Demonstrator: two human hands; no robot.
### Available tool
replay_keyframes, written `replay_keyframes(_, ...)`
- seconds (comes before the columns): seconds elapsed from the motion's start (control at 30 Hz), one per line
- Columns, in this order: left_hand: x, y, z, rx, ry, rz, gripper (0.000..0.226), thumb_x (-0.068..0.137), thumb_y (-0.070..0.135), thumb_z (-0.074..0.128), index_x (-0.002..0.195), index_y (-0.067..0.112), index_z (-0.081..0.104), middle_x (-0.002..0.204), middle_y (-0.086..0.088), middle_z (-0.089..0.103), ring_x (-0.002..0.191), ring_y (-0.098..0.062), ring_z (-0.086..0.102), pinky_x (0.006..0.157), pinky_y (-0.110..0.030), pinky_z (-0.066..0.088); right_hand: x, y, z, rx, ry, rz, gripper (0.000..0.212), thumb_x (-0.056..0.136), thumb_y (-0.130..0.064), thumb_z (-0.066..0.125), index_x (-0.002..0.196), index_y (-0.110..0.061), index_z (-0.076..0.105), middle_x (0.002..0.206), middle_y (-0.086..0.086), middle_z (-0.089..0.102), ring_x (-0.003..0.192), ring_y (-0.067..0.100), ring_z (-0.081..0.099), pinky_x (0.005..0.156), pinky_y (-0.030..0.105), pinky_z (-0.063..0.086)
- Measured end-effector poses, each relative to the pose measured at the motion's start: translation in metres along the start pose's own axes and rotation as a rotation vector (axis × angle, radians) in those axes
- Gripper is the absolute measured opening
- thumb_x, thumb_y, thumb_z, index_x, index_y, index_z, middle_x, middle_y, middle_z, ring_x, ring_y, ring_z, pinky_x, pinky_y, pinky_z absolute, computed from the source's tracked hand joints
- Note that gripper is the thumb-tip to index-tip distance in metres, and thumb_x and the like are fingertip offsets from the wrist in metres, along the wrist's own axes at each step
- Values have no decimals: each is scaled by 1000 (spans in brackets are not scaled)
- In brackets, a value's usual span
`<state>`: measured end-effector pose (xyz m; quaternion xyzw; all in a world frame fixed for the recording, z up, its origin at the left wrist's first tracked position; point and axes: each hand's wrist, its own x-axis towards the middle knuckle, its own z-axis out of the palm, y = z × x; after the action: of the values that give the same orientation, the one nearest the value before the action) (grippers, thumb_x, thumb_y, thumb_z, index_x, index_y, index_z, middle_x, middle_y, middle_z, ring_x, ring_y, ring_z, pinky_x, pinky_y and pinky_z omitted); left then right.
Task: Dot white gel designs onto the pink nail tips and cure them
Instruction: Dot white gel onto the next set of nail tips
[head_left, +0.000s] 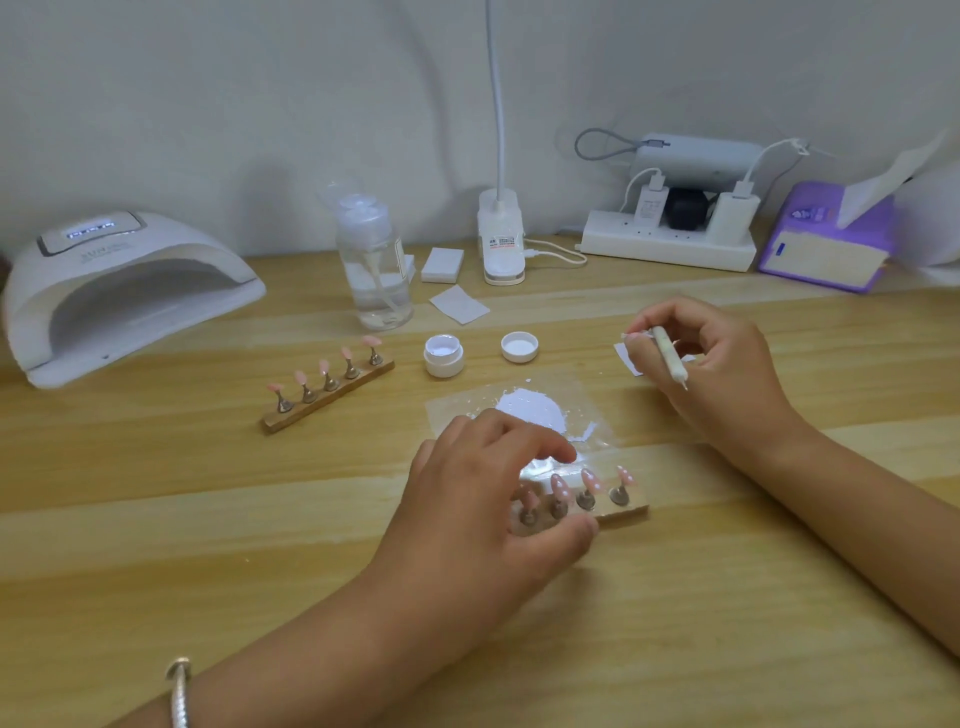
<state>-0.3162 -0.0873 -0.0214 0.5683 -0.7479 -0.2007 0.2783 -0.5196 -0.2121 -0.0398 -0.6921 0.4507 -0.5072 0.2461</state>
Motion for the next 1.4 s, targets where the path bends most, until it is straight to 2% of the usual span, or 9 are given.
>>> replay_keyframes(0.1,4,3,-2,16,-16,-15,25,73,56,62,94,43,58,103,29,48,110,9,35,92,-3,17,0,0,-1,-8,-5,0,16,84,-11,72,78,-26,69,77,5,69,72,38,60,57,40,47)
replay_keyframes(0.3,5,10,9,-11,72,-16,7,81,38,73,81,37,66,95,22,55,98,3,45,91,-19,28,-1,1,-1,-6,-3,7,14,82,-14,72,77,-26,69,77,5,69,73,39,60,57,40,47)
replay_keyframes(0.43,6,10,13,54,163,18,9,77,34,76,75,36,67,91,21,59,91,1,48,90,-14,23,-1,1,-1,-17,-10,0,15,83,-14,72,77,-27,68,76,1,69,72,38,59,58,40,47)
replay_keyframes(0.73,6,15,17,121,295,202,6,74,29,75,72,32,71,88,18,69,87,-3,58,86,-26,30,-1,-2,-2,-10,-28,6,15,84,-10,72,78,-24,69,77,4,69,72,38,59,58,40,48)
replay_keyframes(0.87,2,15,5,-76,432,206,6,79,26,76,75,30,71,88,22,72,86,5,60,95,-28,36,-3,-6,-3,10,-42,-6,14,85,-8,70,80,-20,69,76,3,69,75,38,61,64,38,49)
replay_keyframes(0.97,1,11,-6,-264,438,139,7,78,23,80,77,26,75,83,25,72,86,6,66,91,-37,45,-8,-16,-5,16,-89,-76,11,89,-7,69,85,-16,68,78,-1,68,78,28,63,75,40,52)
replay_keyframes(1.13,3,2,-9,-575,408,32,6,76,15,81,75,20,79,78,11,76,68,-10,72,59,-16,55,-22,-46,-2,-6,-175,-331,9,91,-15,70,93,-22,65,88,-12,64,83,14,61,80,23,47)
replay_keyframes(1.23,4,1,-7,-606,394,40,1,75,19,79,75,20,79,77,10,76,68,-8,72,57,-12,52,-30,-60,3,-60,-213,-449,8,90,-17,68,95,-23,64,91,-16,63,87,12,61,83,18,44)
replay_keyframes(1.4,5,-2,-7,-635,410,36,4,74,21,78,77,21,80,78,11,76,77,-8,72,56,-11,51,-38,-66,7,-47,-267,-461,10,89,-13,70,93,-22,65,89,-9,63,88,17,61,84,20,43)
